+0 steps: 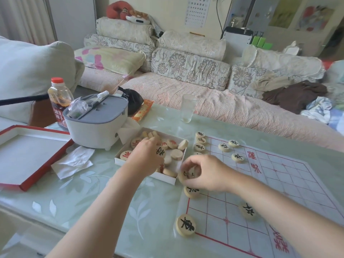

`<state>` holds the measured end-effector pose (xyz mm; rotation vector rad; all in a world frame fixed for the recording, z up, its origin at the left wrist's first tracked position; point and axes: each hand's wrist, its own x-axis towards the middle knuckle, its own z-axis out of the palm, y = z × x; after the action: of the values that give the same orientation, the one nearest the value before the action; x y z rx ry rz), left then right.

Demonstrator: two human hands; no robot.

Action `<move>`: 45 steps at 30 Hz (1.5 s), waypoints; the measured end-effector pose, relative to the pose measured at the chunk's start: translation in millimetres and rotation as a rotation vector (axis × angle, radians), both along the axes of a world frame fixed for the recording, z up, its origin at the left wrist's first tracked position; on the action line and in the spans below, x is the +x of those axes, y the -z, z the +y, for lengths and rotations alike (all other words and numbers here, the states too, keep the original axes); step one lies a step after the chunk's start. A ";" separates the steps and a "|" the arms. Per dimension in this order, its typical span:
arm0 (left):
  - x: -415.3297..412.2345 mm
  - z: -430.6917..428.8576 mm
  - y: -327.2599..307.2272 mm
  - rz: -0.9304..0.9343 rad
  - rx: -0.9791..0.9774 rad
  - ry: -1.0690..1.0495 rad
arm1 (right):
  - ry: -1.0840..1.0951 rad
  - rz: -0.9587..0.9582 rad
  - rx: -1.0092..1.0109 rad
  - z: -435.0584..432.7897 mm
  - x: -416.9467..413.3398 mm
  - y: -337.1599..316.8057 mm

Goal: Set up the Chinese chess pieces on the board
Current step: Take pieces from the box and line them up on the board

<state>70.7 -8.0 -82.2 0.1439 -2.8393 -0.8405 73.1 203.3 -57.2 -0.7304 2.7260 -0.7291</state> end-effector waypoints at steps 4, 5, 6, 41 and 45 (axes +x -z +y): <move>9.0 17.7 -4.0 -0.029 0.065 0.070 | -0.083 -0.056 0.093 20.2 26.4 11.4; 10.9 21.5 -4.3 -0.032 0.077 0.088 | -0.096 -0.054 0.097 22.2 29.5 14.1; 13.0 24.7 -4.7 -0.034 0.090 0.102 | -0.108 -0.049 0.098 23.4 32.3 15.8; 7.2 44.7 3.6 -0.072 -0.143 0.207 | 0.491 0.086 0.015 24.4 -47.4 16.9; 4.1 32.2 11.1 -0.200 -0.311 0.173 | 0.471 0.105 0.034 13.4 -47.1 24.7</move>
<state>74.7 24.3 -93.3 -0.0649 -3.1634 -0.4217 26.0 216.7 -81.9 -0.1131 3.0332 -0.7467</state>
